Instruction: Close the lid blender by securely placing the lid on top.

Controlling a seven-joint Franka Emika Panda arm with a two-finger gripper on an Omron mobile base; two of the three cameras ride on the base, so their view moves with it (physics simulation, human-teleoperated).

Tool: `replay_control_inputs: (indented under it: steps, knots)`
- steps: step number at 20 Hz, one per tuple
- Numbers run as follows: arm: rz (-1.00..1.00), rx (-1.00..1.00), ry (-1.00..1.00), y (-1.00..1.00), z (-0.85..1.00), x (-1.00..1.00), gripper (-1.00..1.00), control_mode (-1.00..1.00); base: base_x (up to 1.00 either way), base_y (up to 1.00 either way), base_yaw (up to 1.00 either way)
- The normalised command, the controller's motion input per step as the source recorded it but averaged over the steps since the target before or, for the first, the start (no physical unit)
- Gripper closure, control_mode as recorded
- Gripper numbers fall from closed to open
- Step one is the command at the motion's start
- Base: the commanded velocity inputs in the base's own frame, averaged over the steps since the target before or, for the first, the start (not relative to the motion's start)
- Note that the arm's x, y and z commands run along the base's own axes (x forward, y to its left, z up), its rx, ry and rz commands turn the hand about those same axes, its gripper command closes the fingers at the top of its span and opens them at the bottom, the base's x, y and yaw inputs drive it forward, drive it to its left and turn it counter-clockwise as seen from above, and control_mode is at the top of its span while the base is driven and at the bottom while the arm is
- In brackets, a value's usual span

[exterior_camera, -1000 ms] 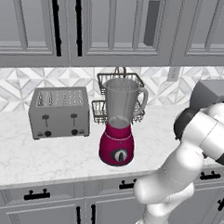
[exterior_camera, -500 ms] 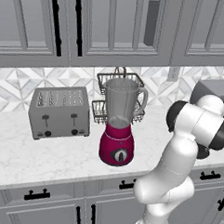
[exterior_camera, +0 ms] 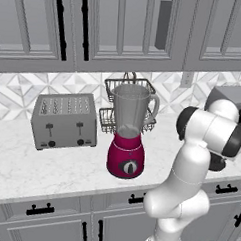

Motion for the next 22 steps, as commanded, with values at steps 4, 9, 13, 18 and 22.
replay_control_inputs:
  steps: [4,9,13,18,22]
  knots:
    - [0.0,0.0,0.0,0.0,-0.15,0.0,1.0,-1.0,0.0,0.0,0.0]
    - [0.0,0.0,0.0,0.0,0.0,0.0,1.0,-1.0,0.0,0.0,0.0]
    - [0.0,0.0,0.0,0.0,0.0,-0.02,1.0,-1.0,0.0,0.0,0.0]
    - [0.0,0.01,-0.05,0.0,0.04,-0.16,1.0,-1.0,0.0,0.0,0.0]
    - [-0.05,0.06,-0.33,0.0,0.58,-0.09,1.0,-1.0,0.0,0.0,0.0]
